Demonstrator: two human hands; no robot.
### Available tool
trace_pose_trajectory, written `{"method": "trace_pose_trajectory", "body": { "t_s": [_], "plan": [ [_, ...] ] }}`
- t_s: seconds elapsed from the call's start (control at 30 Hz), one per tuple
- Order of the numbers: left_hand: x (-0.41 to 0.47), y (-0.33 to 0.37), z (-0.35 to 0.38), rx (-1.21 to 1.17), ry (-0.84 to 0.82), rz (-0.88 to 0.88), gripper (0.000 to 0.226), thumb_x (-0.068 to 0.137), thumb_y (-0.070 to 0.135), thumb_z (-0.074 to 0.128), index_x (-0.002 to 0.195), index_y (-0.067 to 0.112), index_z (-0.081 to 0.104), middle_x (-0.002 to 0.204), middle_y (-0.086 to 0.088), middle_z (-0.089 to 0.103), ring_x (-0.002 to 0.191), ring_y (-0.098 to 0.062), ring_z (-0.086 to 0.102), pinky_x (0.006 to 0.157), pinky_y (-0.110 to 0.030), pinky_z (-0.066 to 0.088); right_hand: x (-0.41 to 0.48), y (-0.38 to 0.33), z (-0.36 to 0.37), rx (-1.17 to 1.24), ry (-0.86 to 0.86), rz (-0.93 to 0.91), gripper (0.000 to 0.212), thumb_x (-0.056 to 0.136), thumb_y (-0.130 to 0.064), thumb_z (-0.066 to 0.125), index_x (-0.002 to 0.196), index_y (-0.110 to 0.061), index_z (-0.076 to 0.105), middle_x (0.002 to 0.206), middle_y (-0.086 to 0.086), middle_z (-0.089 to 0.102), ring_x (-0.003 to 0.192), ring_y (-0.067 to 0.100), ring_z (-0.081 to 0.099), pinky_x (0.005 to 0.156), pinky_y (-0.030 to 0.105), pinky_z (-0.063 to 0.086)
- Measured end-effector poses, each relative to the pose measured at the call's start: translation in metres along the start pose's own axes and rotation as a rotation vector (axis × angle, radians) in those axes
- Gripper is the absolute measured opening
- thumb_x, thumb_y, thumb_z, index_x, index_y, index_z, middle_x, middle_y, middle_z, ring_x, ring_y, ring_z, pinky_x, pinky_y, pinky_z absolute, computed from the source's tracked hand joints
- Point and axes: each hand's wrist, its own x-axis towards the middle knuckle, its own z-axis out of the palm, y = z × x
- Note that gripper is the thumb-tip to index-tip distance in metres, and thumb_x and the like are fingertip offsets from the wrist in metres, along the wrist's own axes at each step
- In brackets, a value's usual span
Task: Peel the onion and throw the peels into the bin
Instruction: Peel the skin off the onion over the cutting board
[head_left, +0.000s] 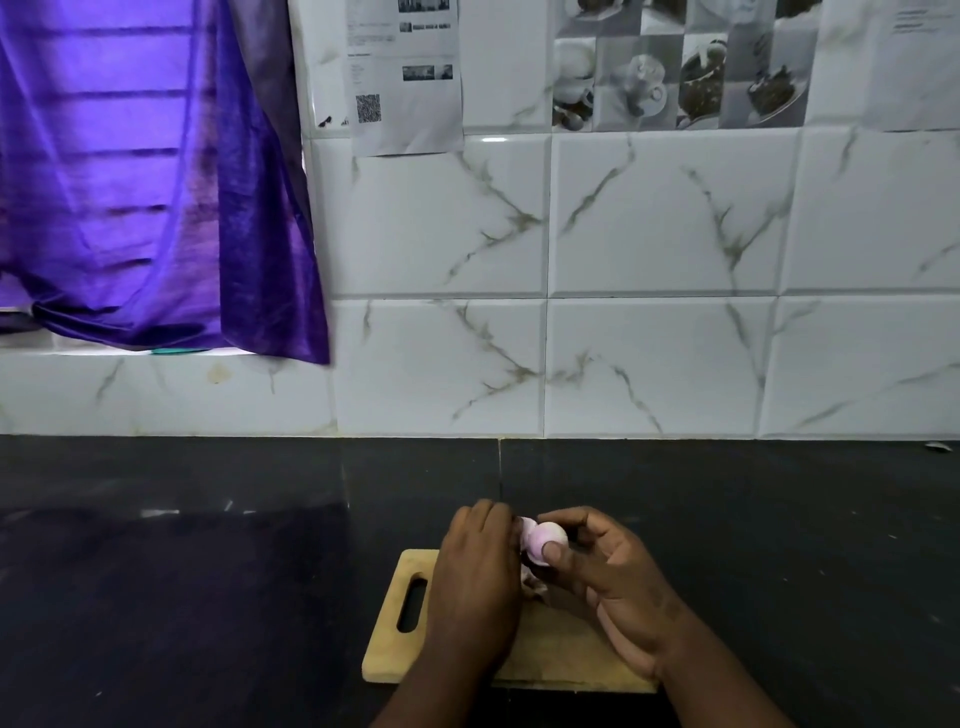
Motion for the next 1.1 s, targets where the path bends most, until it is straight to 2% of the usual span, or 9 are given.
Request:
{"method": "trace_pose_trajectory", "body": {
  "t_s": [0.13,0.2,0.3,0.4,0.5,0.77,0.93,1.0,1.1],
  "plan": [
    [0.001,-0.003,0.001,0.095,-0.057,-0.065,0.018,0.088,0.023,0.073,0.099,0.022,0.059,0.098,0.004,0.059,0.086,-0.013,0.048,0.071,-0.027,0.043,0.000,-0.002,-0.002,0.104,-0.020,-0.008,0.046,0.071,-0.016,0.091,0.111,-0.001,0.074,0.114,0.024,0.075,0.099,0.032,0.074,0.086,0.040,0.064],
    [0.002,-0.001,-0.001,0.044,-0.065,-0.132,0.010,0.100,0.027,0.061,0.109,0.024,0.061,0.108,0.007,0.061,0.097,-0.012,0.051,0.084,-0.026,0.046,0.000,-0.003,-0.003,0.103,0.005,-0.022,0.059,0.064,-0.029,0.096,0.113,-0.004,0.075,0.118,0.024,0.075,0.104,0.033,0.073,0.095,0.046,0.061],
    [0.001,0.000,0.000,-0.020,-0.025,-0.106,0.022,0.100,0.036,0.056,0.119,0.035,0.066,0.112,0.017,0.063,0.103,-0.004,0.051,0.090,-0.022,0.046,0.001,-0.002,-0.004,0.068,0.061,-0.004,0.043,0.080,-0.021,0.081,0.120,-0.010,0.074,0.123,0.020,0.075,0.113,0.035,0.071,0.102,0.052,0.054],
    [0.001,0.004,-0.004,-0.082,-0.018,-0.064,0.025,0.098,0.045,0.046,0.107,0.040,0.069,0.097,0.023,0.059,0.092,0.000,0.050,0.082,-0.020,0.041,0.000,-0.001,-0.003,0.045,0.089,0.000,0.034,0.087,-0.012,0.073,0.121,-0.008,0.073,0.121,0.017,0.077,0.115,0.033,0.073,0.095,0.044,0.057],
    [0.000,0.006,-0.005,-0.117,-0.004,-0.031,0.032,0.096,0.058,0.029,0.089,0.042,0.055,0.083,0.021,0.051,0.084,0.003,0.049,0.072,-0.016,0.035,-0.001,-0.004,0.000,0.021,0.108,-0.015,0.027,0.088,-0.009,0.075,0.115,-0.005,0.073,0.118,0.018,0.077,0.112,0.034,0.074,0.094,0.045,0.058],
    [-0.003,0.008,-0.003,-0.144,-0.055,0.033,0.035,0.100,0.054,0.021,0.098,0.037,0.051,0.092,0.016,0.054,0.085,-0.005,0.049,0.074,-0.024,0.044,-0.001,-0.001,0.000,-0.058,0.119,-0.058,0.039,0.073,-0.009,0.085,0.106,-0.001,0.065,0.108,0.021,0.077,0.095,0.026,0.075,0.081,0.036,0.062],
    [-0.006,0.004,0.003,0.007,-0.046,0.114,0.018,0.105,0.037,0.041,0.107,0.028,0.057,0.097,0.011,0.059,0.085,-0.006,0.049,0.073,-0.020,0.044,0.000,0.001,-0.002,-0.127,0.111,-0.103,0.036,0.075,-0.012,0.086,0.104,-0.002,0.067,0.099,0.013,0.078,0.092,0.024,0.074,0.081,0.035,0.062],
    [-0.006,0.005,0.003,0.006,-0.072,0.092,0.006,0.100,0.032,0.050,0.104,0.030,0.054,0.092,0.011,0.061,0.080,-0.005,0.052,0.070,-0.017,0.043,0.000,0.000,-0.002,-0.132,0.107,-0.108,0.034,0.075,-0.011,0.086,0.103,-0.003,0.068,0.100,0.015,0.078,0.093,0.027,0.074,0.083,0.038,0.062],
    [-0.003,0.006,0.001,0.003,-0.089,0.082,0.007,0.093,0.026,0.061,0.098,0.026,0.056,0.086,0.009,0.063,0.073,-0.007,0.054,0.065,-0.015,0.043,0.000,0.000,-0.002,-0.105,0.090,-0.101,0.042,0.072,-0.014,0.091,0.105,-0.001,0.068,0.104,0.021,0.077,0.094,0.030,0.075,0.084,0.041,0.063]
  ]
}}
